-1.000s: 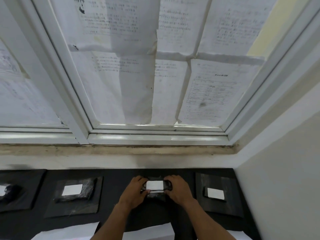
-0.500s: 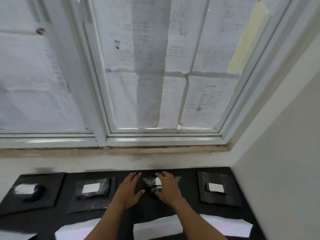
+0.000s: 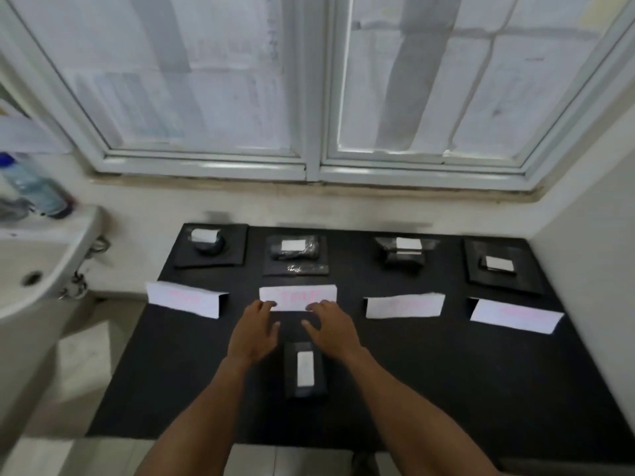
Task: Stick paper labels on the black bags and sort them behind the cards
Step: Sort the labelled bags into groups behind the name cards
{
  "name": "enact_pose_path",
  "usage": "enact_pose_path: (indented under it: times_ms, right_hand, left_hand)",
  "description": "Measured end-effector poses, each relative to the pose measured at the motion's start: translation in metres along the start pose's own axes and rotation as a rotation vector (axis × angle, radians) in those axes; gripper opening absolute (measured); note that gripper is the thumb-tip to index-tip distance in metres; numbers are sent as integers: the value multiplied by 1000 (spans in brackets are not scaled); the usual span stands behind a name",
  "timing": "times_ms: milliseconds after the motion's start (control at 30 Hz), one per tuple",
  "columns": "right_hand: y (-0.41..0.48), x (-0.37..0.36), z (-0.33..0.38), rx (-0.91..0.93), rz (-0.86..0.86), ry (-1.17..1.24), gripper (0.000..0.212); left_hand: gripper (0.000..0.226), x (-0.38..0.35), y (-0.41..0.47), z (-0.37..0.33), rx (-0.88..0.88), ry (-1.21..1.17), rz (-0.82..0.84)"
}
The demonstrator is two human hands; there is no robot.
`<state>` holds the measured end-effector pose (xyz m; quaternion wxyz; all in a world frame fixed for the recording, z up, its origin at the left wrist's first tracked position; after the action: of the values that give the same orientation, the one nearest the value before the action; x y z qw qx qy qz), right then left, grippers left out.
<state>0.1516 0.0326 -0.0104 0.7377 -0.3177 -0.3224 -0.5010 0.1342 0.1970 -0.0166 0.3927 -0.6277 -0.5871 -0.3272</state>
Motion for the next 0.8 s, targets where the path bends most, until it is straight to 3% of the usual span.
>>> enact_pose_path:
  times_ms: [67, 233, 433, 533, 633, 800]
  right_hand:
    - [-22, -36, -9, -158, 63, -18, 56]
    - [-76, -92, -26, -492, 123, -41, 107]
    - [-99, -110, -42, -693, 91, 54, 120]
    - [-114, -120, -57, -803, 91, 323, 111]
    - [-127, -130, -65, -835, 98, 492, 83]
    - [-127, -126, -48, -682, 232, 702, 53]
  left_hand:
    - [42, -15, -23, 19, 62, 16, 79]
    - [54, -68, -62, 43, 114, 1, 390]
    - [58, -71, -72, 48, 133, -79, 392]
    - [63, -73, -75, 51, 217, -220, 392]
    - [76, -84, -85, 58, 369, -454, 448]
    - [99, -76, -84, 44, 348, -543, 364]
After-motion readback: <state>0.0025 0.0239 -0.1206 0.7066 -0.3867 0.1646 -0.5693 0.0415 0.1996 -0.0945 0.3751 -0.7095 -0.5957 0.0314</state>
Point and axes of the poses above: each hand's wrist, its own y-axis towards the middle knuckle, its own x-axis out of the back of the hand, z = x × y, the point moved 10 cm from there along y, towards the middle knuckle, and after that the axes turned 2 degrees about y, right-handed, at the moved point
